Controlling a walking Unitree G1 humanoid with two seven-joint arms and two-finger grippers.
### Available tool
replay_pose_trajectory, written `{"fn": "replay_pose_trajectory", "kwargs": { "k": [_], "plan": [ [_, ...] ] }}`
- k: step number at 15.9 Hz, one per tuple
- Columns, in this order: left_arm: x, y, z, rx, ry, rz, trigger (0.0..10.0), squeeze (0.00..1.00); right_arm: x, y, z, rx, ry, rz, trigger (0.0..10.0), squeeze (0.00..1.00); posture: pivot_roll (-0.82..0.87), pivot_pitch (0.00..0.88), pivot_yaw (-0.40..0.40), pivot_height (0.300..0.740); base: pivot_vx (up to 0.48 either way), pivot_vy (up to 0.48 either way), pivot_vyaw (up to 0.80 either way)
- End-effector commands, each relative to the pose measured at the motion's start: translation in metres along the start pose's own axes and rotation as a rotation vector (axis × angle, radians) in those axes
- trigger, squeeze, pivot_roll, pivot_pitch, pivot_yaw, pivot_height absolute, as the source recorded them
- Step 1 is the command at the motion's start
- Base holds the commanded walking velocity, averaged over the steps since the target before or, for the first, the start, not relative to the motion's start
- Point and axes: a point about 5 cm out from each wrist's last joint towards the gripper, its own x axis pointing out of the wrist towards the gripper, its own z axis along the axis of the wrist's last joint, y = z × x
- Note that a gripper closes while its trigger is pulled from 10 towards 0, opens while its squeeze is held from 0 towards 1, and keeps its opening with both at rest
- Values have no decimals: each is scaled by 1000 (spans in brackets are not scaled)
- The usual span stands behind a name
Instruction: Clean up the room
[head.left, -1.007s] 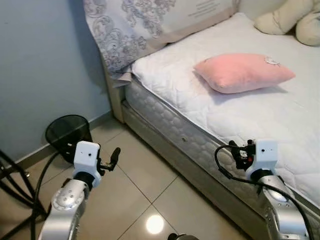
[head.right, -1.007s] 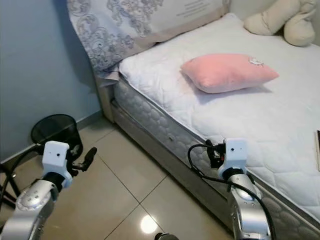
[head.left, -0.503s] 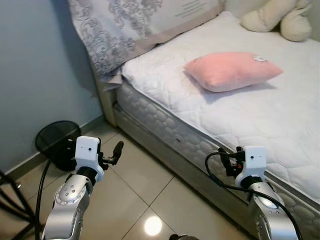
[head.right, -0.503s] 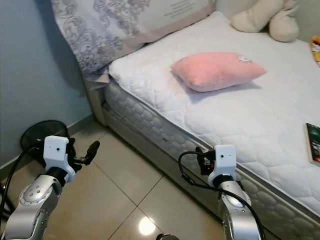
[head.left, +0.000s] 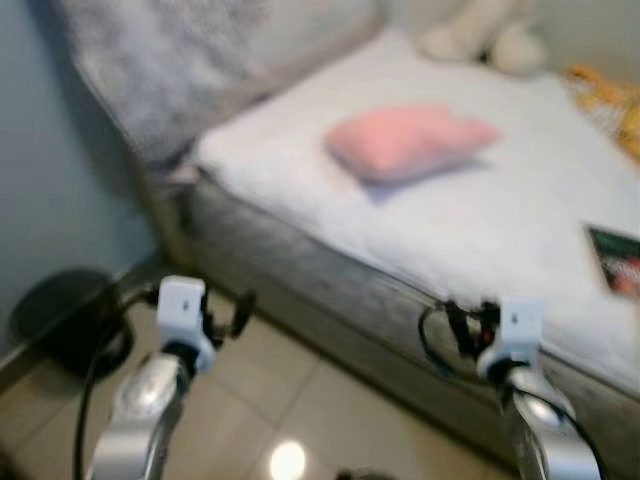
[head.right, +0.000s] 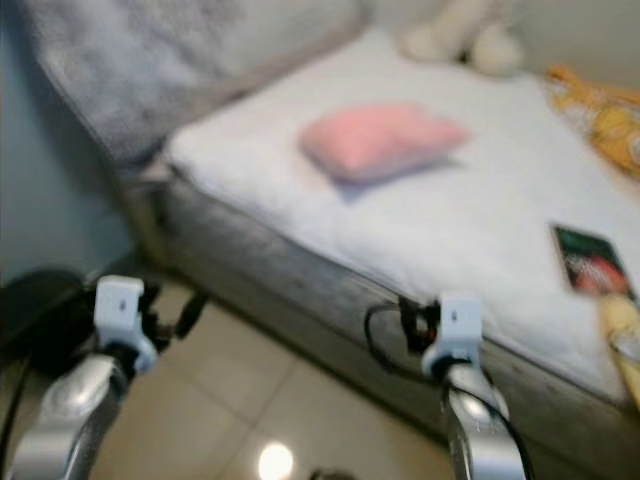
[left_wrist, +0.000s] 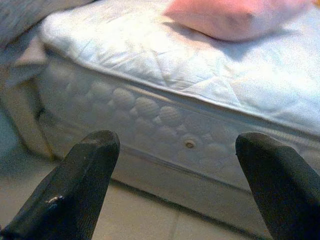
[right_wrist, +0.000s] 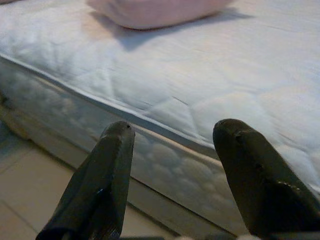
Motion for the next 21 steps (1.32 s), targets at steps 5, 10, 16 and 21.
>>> {"fn": "replay_pose_trajectory", "kwargs": {
  "k": [5,10,16,21],
  "plan": [
    [10,-11,15,8,-125,11,10000,0,-8,6,-5,32,17,-37,10000,0,-66,0,-3,740,0,0,-800],
    [12,-5,15,57,-158,106,10000,0,-8,5,-2,27,-6,-52,10000,0,-61,0,2,740,0,0,-800],
    [9,-2,17,-51,-128,-35,10000,0,6,5,10,5,-33,-32,10000,0,-57,0,-7,740,0,0,-267],
    [7,-3,19,-33,-157,-54,10000,0,5,2,10,-7,-38,-26,10000,0,-55,0,-23,740,0,0,0]
  ]
}}
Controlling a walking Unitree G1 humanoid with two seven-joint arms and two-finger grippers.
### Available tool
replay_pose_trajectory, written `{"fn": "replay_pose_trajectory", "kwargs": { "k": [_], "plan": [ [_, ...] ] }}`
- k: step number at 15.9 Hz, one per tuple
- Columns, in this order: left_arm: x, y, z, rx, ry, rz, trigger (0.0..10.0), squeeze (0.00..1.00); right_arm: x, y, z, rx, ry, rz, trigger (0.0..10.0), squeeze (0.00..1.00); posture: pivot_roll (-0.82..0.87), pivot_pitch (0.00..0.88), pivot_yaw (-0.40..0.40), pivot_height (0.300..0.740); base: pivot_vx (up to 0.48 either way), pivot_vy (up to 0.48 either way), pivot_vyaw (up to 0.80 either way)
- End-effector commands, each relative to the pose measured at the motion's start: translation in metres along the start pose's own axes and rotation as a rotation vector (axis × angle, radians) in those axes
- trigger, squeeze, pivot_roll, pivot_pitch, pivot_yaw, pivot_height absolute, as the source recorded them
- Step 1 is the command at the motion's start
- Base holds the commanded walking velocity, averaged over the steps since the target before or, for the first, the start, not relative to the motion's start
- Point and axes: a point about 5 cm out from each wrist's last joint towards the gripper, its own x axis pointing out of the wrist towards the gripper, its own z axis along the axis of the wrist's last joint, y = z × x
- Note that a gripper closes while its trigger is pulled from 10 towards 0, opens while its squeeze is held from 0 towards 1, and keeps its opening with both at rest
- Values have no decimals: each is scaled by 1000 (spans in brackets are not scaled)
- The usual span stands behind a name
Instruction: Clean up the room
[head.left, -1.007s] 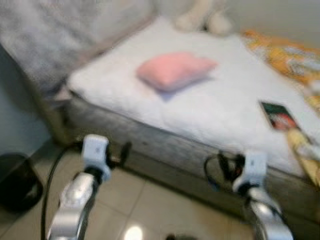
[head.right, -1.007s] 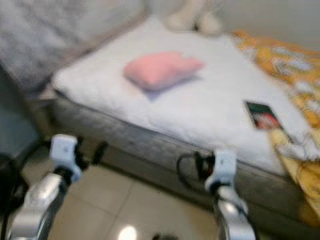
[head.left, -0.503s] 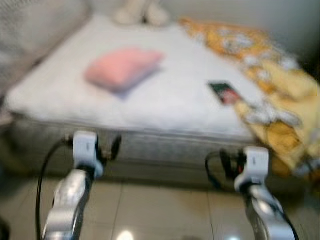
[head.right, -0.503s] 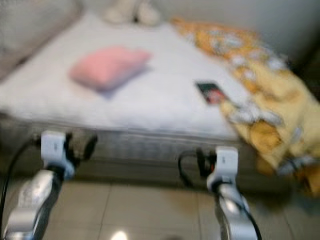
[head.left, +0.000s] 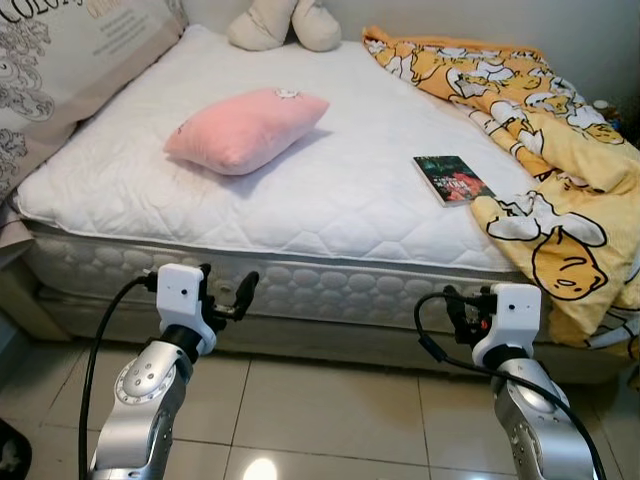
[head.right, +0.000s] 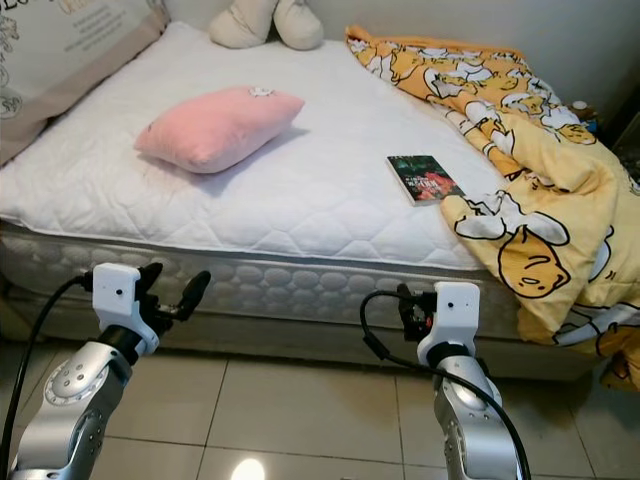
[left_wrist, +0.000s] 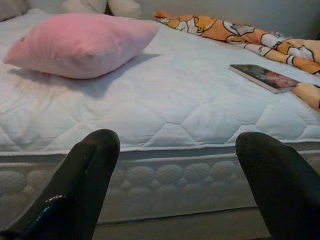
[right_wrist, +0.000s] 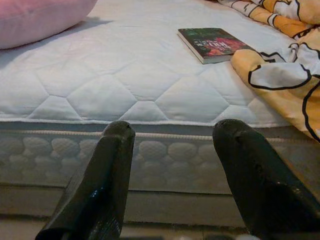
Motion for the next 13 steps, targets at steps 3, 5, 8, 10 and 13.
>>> {"fn": "replay_pose_trajectory", "kwargs": {
  "k": [3,5,8,10,13],
  "plan": [
    [-2,-1,4,-1,-26,-9,10000,0,-3,0,-2,3,1,-4,10000,0,-58,0,-26,740,347,0,0],
    [2,-2,7,7,-30,-25,10000,0,-5,1,0,25,-20,-17,10000,0,-63,0,-20,740,401,0,0],
    [10,-6,10,24,-35,-64,10000,0,-9,-2,-2,35,-30,-54,10000,0,-76,0,3,740,411,0,-800],
    [15,-7,15,27,-42,-87,10000,0,-13,-4,-3,55,-45,-83,10000,0,-94,0,32,740,411,0,-800],
    [19,-11,14,34,-38,-110,10000,0,-10,-4,2,27,-66,-89,10000,0,-90,0,32,740,415,0,0]
  ]
}}
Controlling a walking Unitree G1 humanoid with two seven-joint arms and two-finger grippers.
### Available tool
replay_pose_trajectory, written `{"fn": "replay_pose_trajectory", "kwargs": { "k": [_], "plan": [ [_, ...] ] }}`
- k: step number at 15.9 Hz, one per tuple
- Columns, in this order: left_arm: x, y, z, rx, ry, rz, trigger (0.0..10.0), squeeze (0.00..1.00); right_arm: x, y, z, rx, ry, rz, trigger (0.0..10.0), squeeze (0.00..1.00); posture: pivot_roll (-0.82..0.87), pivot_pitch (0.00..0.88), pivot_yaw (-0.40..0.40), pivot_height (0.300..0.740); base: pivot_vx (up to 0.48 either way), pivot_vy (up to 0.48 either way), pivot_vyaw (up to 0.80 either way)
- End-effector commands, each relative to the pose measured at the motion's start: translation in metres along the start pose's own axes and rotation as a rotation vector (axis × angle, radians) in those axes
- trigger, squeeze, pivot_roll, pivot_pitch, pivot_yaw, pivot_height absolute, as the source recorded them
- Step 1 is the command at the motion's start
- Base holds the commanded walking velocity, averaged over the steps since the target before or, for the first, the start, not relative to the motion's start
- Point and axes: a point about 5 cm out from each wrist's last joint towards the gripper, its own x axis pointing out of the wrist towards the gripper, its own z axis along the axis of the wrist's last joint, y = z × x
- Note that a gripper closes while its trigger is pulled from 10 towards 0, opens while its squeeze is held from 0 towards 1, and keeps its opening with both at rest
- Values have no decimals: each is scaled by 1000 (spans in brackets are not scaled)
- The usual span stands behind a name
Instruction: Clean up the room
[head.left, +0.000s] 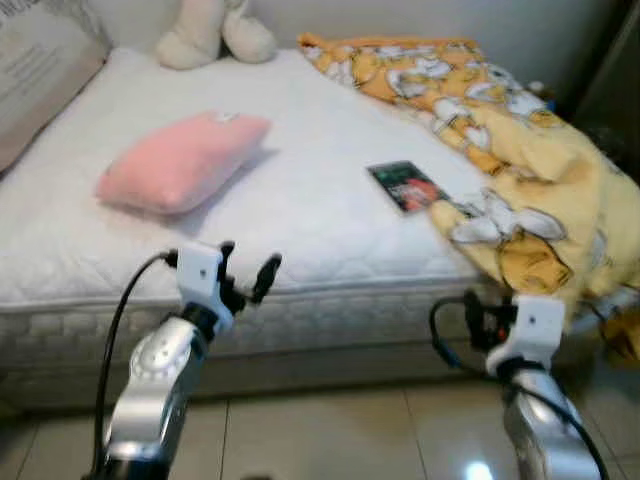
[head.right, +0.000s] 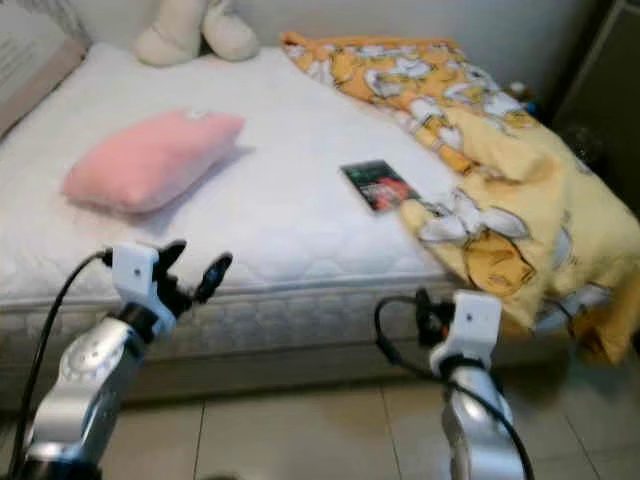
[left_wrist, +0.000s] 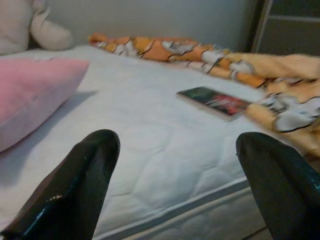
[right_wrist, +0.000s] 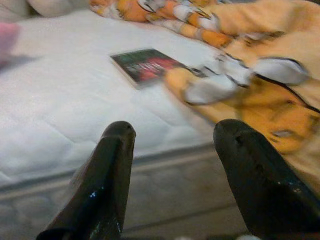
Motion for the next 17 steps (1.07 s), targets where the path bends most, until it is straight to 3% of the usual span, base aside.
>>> {"fn": "replay_pose_trajectory", "kwargs": {
  "k": [1,10,17],
  "plan": [
    [3,-1,0,0,5,-7,10000,0,-1,-3,3,-11,-11,-6,10000,0,-86,0,23,740,412,0,-800],
    [-3,-3,-11,-22,18,19,10000,0,-1,-2,8,-34,-25,18,10000,0,-94,0,-9,740,412,0,-267],
    [-5,-7,-14,-18,26,2,10000,0,-1,0,9,-37,-21,40,10000,0,-87,0,-20,740,412,0,-800]
  ]
}}
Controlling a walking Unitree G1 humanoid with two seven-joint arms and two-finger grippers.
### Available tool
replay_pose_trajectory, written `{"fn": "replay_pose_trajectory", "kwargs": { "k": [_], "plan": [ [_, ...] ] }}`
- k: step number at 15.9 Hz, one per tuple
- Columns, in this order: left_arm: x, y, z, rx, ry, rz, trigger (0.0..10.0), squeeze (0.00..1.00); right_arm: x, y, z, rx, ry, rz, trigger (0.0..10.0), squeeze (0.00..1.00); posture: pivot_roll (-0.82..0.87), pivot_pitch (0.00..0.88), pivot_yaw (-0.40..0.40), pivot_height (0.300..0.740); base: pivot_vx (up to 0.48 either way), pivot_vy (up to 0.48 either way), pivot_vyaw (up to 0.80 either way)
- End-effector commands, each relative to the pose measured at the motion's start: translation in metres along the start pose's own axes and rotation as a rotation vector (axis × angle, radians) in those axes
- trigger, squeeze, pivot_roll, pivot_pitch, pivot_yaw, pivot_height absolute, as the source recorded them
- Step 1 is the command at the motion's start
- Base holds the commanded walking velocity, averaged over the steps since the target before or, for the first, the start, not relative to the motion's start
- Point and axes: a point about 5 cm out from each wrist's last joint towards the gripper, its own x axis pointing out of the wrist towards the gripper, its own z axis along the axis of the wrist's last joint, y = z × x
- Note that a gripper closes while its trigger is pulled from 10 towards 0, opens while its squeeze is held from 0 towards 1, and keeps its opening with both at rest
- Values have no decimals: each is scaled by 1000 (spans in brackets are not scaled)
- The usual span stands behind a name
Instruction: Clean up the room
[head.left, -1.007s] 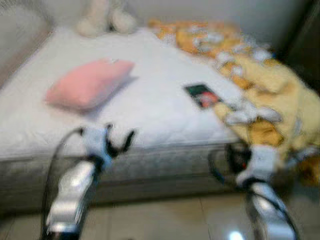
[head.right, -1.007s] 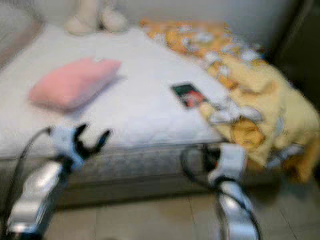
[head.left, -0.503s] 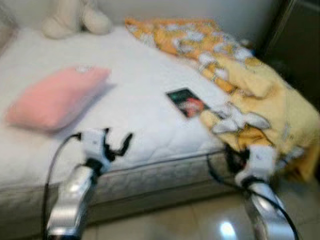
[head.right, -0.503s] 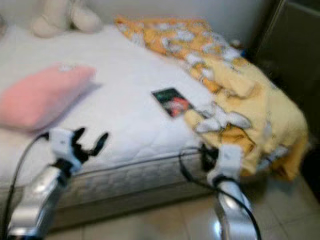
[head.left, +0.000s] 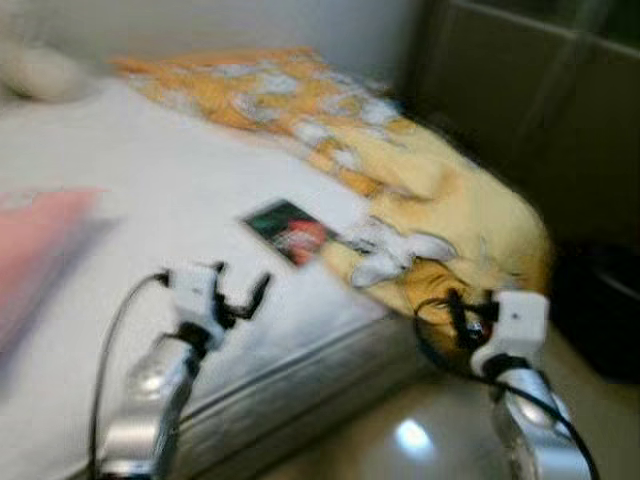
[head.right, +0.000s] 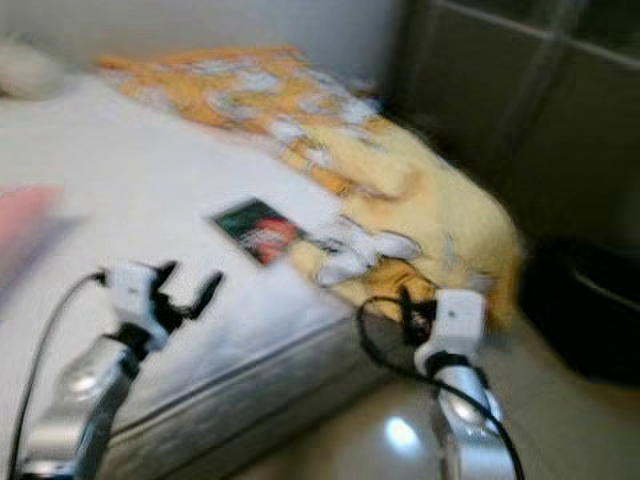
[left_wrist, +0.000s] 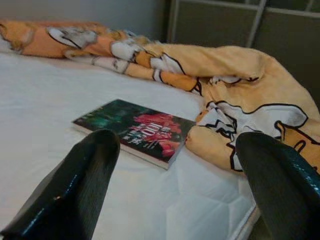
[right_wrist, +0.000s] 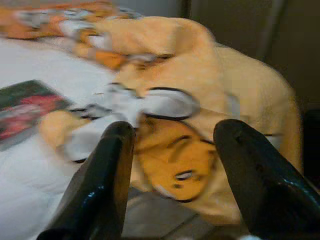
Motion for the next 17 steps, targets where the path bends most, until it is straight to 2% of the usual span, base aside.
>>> {"fn": "replay_pose_trajectory", "kwargs": {
  "k": [1,7,8,10,11,14,17],
  "plan": [
    [4,-8,3,12,-14,-28,10000,0,2,-8,7,-12,-23,-22,10000,0,-85,0,-19,740,412,0,-800],
    [2,-8,4,5,-25,1,10000,0,1,2,12,-10,-44,22,10000,0,-75,0,-30,740,414,0,-775],
    [2,-7,5,-1,-32,11,10000,0,1,5,14,-2,-51,40,10000,0,-74,0,-29,740,368,0,0],
    [2,-3,8,-12,-52,55,10000,0,6,12,14,-62,-41,93,10000,0,-76,0,-27,740,0,0,0],
    [2,5,9,-6,-58,110,10000,0,16,20,14,-179,-46,152,10000,0,-81,0,-21,740,0,0,0],
    [0,9,11,18,-54,126,10000,0,26,14,21,-130,-46,140,10000,0,-73,0,-18,740,0,0,0],
    [2,12,12,45,-44,113,10000,0,33,13,24,-129,-64,146,10000,0,-68,0,-4,740,0,0,0]
  ]
}}
